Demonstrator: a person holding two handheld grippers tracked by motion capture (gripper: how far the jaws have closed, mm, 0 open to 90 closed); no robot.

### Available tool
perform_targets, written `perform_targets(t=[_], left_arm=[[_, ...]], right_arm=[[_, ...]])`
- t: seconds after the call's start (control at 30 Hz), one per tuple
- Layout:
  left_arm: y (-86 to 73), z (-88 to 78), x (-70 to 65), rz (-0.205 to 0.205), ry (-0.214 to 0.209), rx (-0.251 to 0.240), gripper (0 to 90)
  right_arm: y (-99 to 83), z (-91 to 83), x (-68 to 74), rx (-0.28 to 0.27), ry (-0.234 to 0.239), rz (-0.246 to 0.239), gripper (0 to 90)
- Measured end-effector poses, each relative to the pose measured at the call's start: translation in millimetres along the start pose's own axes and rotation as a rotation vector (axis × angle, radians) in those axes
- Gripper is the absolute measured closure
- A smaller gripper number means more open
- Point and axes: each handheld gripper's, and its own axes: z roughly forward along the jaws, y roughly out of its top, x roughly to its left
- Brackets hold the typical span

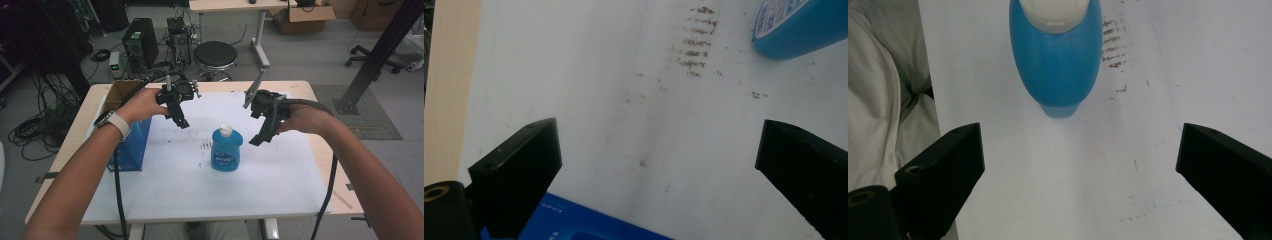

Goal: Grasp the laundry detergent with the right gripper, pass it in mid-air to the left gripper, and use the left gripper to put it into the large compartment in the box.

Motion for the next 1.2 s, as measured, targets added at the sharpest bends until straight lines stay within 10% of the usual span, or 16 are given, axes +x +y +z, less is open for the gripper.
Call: perform_targets(t=[1.2], left_arm=[[0.5,-0.3,1.8,-0.007,0.002,-0.001,5.1]], right_arm=[[-26.4,13.8,-1.0,-0.187,0.036,0.019,4.8]])
